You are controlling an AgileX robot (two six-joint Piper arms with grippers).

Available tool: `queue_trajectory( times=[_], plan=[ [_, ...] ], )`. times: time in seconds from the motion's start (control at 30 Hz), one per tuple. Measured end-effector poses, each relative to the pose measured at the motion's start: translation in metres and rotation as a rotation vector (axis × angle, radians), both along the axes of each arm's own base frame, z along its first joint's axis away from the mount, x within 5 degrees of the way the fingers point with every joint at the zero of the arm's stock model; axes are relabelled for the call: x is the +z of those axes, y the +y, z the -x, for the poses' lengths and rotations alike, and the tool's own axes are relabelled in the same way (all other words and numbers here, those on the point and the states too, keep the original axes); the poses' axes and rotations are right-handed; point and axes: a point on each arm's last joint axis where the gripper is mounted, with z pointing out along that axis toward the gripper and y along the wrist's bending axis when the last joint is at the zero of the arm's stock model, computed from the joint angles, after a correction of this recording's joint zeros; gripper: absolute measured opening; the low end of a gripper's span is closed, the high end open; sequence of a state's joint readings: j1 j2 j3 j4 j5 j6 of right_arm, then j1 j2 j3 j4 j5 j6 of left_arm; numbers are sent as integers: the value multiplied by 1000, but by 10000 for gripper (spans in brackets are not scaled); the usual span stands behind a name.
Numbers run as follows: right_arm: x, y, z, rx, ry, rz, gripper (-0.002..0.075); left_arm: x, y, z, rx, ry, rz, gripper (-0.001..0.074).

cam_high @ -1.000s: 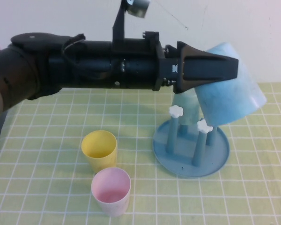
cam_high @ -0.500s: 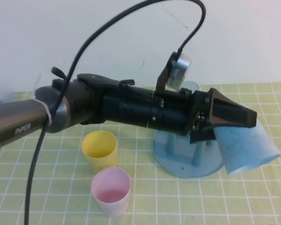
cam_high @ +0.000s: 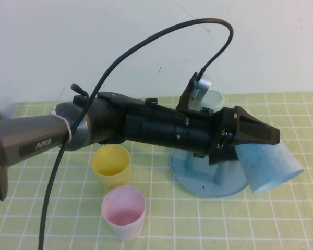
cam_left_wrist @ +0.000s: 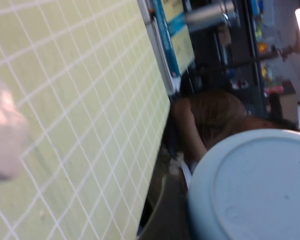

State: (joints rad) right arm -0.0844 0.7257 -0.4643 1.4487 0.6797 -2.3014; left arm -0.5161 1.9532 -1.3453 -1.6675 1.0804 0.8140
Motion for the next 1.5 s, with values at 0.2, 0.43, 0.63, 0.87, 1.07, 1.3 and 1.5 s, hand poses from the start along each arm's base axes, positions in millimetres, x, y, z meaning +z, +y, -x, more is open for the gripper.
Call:
queue_trajectory(
  times=[0.2,0.43,0.63,0.87,1.07,1.3,1.5],
  plan=[
    [-9,1,-10,43,27,38,545,4,1,-14,91,15,-24,579],
    [-20,1,-26,62,58,43,545,23,-2,-23,123,3,4,579],
    [-28,-1,-43,55,54,27,545,28,-4,-26,129,19,16,579],
    [-41,-1,-61,85,51,64,521,29,-11,-21,114,45,16,579],
    [-52,-2,-71,99,67,87,384,26,-18,-16,90,57,9,578],
    [-47,-3,-76,90,44,103,224,24,-20,-14,74,63,4,578],
    [-45,-5,-79,55,65,66,96,25,-21,-12,62,88,7,578]
  ],
)
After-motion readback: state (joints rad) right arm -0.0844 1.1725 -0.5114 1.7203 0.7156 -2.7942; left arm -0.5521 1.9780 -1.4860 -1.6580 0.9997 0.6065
